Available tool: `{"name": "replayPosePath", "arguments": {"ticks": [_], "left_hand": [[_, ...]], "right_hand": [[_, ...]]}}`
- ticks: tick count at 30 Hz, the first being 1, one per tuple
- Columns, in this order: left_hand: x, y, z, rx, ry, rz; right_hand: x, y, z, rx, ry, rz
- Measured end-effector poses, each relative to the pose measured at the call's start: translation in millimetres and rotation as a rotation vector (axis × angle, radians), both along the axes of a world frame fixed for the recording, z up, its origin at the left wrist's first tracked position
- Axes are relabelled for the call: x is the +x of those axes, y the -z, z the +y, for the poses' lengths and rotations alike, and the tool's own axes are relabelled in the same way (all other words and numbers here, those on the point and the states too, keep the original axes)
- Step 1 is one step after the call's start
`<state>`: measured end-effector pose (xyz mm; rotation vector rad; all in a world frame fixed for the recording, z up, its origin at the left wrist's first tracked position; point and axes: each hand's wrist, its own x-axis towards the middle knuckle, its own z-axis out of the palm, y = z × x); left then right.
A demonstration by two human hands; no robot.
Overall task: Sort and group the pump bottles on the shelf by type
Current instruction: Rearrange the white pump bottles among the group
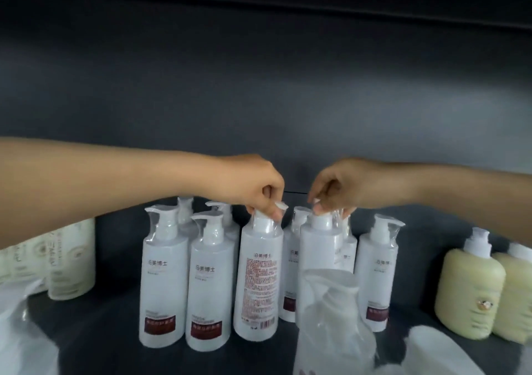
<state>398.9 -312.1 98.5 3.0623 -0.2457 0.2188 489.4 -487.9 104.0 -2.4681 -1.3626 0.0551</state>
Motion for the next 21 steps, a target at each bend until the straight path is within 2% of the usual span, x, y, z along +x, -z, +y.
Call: {"name": "replayPosePath", "arguments": {"ticks": [5,9,15,21], "left_hand": [[8,24,7,-0.006,0.053,0.028],[7,24,8,0.009,0.07,0.018],[1,20,4,0.099,0.057,0.014],[1,22,3,0.029,0.042,0.023]], "right_hand": [[-5,24,13,-0.03,-0.004,-0.016],[-5,35,14,0.042,0.023,0.002],[-1,30,6,-0.063,-0.064,0.176],[-1,33,10,0.029,-0.071,0.211]]}}
